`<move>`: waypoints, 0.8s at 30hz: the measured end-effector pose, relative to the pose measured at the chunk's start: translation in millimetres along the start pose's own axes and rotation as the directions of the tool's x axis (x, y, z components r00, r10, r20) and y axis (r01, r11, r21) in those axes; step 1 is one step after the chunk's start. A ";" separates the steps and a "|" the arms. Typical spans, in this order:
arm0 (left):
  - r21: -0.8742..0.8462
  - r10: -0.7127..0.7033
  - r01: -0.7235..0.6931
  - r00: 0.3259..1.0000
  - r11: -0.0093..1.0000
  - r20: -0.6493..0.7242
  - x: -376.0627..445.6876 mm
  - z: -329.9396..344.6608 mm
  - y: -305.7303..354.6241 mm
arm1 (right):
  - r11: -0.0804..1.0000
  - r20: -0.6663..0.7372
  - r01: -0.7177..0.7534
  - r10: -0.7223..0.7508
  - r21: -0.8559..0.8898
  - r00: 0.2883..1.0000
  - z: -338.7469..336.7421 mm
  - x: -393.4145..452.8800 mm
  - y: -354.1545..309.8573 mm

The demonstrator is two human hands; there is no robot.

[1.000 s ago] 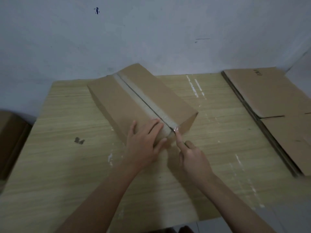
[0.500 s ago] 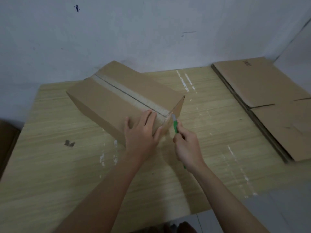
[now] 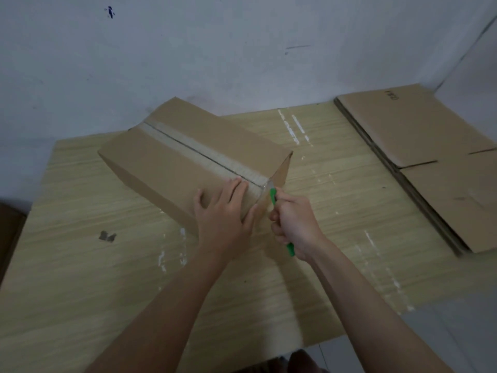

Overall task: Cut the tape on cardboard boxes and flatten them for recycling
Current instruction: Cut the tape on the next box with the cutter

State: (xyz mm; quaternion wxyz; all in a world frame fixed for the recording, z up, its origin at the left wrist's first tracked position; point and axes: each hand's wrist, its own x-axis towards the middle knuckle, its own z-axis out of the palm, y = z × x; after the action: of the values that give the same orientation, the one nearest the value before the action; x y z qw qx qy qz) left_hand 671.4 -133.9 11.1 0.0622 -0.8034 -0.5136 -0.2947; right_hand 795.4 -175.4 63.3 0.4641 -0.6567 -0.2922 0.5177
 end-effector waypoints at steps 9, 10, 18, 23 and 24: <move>-0.007 0.025 -0.025 1.000 1.000 -0.018 0.4 -2.1 1.5 | 0.994 0.051 -0.008 0.013 -0.109 0.999 1.0 -11.4 2.9; -0.009 0.030 -0.030 0.999 1.000 -0.023 -0.4 -2.5 1.6 | 0.992 0.062 -0.005 0.013 -0.127 0.998 -1.9 -12.1 3.1; -0.034 0.010 -0.010 1.000 0.999 0.009 -1.2 -2.3 2.7 | 0.979 0.117 -0.044 0.069 -0.201 0.991 -17.2 -21.2 2.3; -0.059 0.013 -0.012 1.000 0.998 0.028 0.2 -2.0 1.8 | 0.995 0.150 -0.098 0.101 -0.027 0.984 -11.9 -23.1 0.8; -0.063 0.017 -0.014 0.999 0.998 0.032 0.0 -2.0 1.1 | 0.994 0.152 -0.107 0.104 0.008 0.983 -11.2 -21.9 0.5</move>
State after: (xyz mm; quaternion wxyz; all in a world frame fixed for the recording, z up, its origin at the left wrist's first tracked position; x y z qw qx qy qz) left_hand 671.5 -135.2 13.0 0.0306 -0.8137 -0.4988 -0.2970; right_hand 799.6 -198.0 72.2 0.4179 -0.6262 -0.2871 0.5923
